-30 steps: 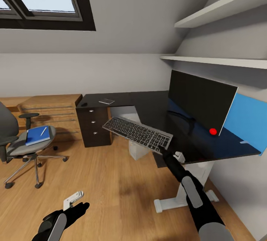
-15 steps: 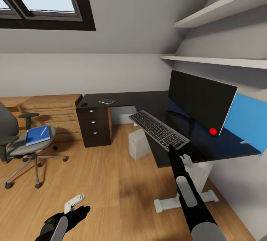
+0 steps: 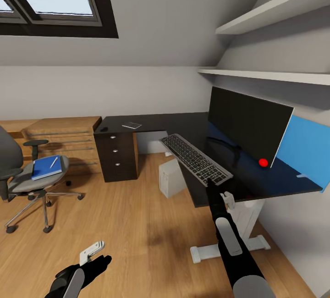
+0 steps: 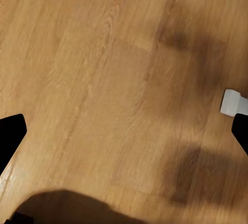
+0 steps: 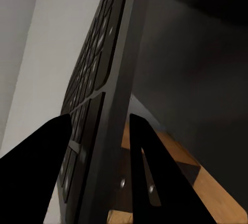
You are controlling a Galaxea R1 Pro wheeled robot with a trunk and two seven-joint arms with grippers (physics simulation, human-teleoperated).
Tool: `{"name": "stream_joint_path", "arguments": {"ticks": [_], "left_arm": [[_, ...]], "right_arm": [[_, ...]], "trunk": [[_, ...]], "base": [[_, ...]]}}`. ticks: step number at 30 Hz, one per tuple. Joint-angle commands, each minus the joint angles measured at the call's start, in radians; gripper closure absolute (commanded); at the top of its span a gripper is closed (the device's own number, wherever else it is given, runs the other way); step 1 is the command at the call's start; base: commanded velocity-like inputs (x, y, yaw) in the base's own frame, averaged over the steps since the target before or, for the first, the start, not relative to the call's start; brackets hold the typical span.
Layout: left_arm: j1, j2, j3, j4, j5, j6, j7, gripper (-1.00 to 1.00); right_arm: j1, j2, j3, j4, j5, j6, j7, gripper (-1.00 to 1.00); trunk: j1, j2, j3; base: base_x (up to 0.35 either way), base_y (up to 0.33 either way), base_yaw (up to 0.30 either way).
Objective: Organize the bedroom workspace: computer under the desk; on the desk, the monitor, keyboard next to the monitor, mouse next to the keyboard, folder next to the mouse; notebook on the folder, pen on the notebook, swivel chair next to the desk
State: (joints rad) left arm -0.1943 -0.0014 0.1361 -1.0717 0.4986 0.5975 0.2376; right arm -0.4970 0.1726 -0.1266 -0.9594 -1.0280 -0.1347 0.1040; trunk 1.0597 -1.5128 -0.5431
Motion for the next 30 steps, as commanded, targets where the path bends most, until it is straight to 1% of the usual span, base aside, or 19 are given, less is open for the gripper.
{"name": "stream_joint_path", "arguments": {"ticks": [1,3,4,6,12,18,21,22,26,27,28,30], "left_arm": [[-0.001,0.0,0.0,-0.002,0.011,0.004,0.008,-1.0],[-0.001,0.0,0.0,-0.002,0.011,0.004,0.008,-1.0],[-0.001,0.0,0.0,-0.001,0.011,0.004,0.008,-1.0],[-0.001,0.0,0.002,-0.002,0.012,0.003,0.005,-1.0],[-0.001,-0.001,0.002,-0.002,0.012,0.002,0.005,-1.0],[-0.001,-0.001,0.002,-0.002,0.012,0.002,0.005,-1.0],[-0.001,-0.001,0.002,-0.002,0.012,0.002,0.005,-1.0],[-0.001,-0.001,0.002,-0.002,0.012,0.002,0.005,-1.0],[-0.001,-0.001,0.002,-0.003,0.012,0.002,0.005,-1.0],[-0.001,0.0,0.002,-0.003,0.012,0.003,0.005,-1.0],[-0.001,0.0,0.002,-0.004,0.012,0.003,0.005,-1.0],[-0.001,0.0,0.002,-0.004,0.012,0.003,0.005,-1.0]], "right_arm": [[-0.001,0.001,-0.002,0.001,-0.013,-0.001,0.008,1.0],[-0.001,0.001,-0.002,0.001,-0.018,-0.001,0.013,1.0],[-0.001,0.0,-0.002,0.001,-0.04,-0.002,0.02,1.0],[0.0,-0.002,-0.004,0.001,-0.052,-0.002,0.032,1.0],[0.0,-0.004,-0.009,0.002,-0.053,-0.002,0.034,1.0],[0.0,-0.005,-0.009,0.003,-0.052,-0.004,0.034,1.0],[0.0,-0.006,-0.011,0.003,-0.051,-0.006,0.031,1.0],[0.0,-0.007,-0.014,0.004,-0.05,-0.033,0.027,1.0],[0.0,-0.007,-0.013,0.015,-0.049,-0.071,0.026,1.0],[0.0,-0.007,-0.013,0.025,-0.049,-0.086,0.026,1.0],[0.0,-0.007,-0.013,0.031,-0.049,-0.118,0.024,1.0],[0.0,-0.007,-0.012,0.033,-0.049,-0.135,0.015,1.0]], "trunk": [[0.0,-0.001,-0.001],[0.0,-0.001,-0.001],[0.0,-0.001,-0.001],[0.0,-0.001,-0.001],[0.0,-0.001,-0.001],[0.0,-0.001,-0.001],[0.0,-0.001,-0.001],[0.0,-0.001,-0.001],[0.0,-0.001,-0.001],[0.0,-0.001,-0.001],[0.0,-0.001,-0.001],[0.0,-0.001,-0.001]], "base": [[0.0,0.0,0.0],[0.0,0.0,0.0],[0.0,0.0,0.0],[0.027,0.021,0.0],[0.219,0.126,0.0],[0.176,0.013,0.0],[0.294,0.001,0.0],[0.288,0.0,0.0],[0.288,0.0,0.0],[0.142,0.0,0.0],[0.037,0.0,0.0],[0.02,0.0,0.0]]}}
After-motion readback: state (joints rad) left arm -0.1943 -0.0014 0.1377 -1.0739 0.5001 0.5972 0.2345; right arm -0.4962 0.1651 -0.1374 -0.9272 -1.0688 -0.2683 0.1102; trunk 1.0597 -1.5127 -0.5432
